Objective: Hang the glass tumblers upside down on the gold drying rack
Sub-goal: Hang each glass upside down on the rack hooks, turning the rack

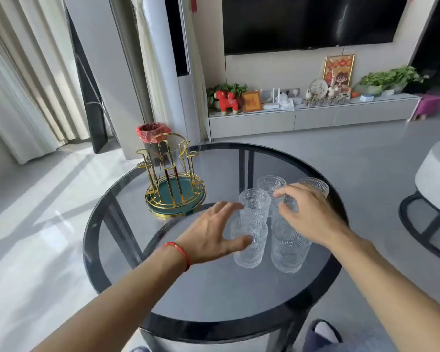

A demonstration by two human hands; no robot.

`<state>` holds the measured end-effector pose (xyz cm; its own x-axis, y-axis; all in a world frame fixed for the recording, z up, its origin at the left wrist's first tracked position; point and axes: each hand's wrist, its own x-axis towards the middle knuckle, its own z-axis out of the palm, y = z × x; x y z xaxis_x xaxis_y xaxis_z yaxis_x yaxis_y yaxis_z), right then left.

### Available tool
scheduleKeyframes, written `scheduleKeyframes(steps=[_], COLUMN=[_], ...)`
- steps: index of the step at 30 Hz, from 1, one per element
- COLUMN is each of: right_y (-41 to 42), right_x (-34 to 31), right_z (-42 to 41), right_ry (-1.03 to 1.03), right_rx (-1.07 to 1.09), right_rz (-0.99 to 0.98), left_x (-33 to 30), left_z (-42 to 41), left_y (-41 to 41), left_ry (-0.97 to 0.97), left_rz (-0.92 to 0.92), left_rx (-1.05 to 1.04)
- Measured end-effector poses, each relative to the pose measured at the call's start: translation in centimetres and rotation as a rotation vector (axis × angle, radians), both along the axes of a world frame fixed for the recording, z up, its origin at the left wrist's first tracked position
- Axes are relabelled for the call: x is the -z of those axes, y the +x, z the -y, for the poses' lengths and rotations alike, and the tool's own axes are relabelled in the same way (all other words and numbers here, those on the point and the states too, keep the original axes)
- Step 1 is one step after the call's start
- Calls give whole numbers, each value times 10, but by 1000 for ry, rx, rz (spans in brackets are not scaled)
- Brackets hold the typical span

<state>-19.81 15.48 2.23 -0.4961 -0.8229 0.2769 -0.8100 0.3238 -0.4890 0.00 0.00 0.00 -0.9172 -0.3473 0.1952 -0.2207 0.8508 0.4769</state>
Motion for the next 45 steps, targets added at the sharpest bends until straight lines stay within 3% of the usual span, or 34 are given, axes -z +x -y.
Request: scheduleKeyframes(steps=[6,13,17,21,26,31,33,34,38,40,43,45], right_y=[-6,-1,12,47,87,87,86,84,64,47,18,5], right_x=[19,16,11,8,19,10,8,8,-4,-19,-45,-65], right_z=[-2,12,14,25,57,84,94,98,115,124,145,170], right_ry=[-104,-105,-317,-452,-134,-177,-189,-182,-208,-256,-411,-516], right_rx=[-168,-190,-166,-235,-194,-85,-93,-89,11,79,154,163], right_rz=[-44,-33,16,184,437,784,882,871,592,475,432,451], left_x=[38,36,8,-1,5,19,23,26,46,62,83,93], left_z=[-7,-5,9,29,45,60,71,77,109,123,137,143], left_y=[-14,-27,-25,-8,7,14,17,20,38,43,44,43], left_ry=[-98,85,179,581,1198,1429,1366,1242,388,113,-127,-171], left_rz=[-90,-268,-382,-506,-642,-665,-632,-600,-447,-381,-243,-193], left_rx=[2,-31,-179,-410,-403,-364,-341,-336,-427,-504,-612,-656])
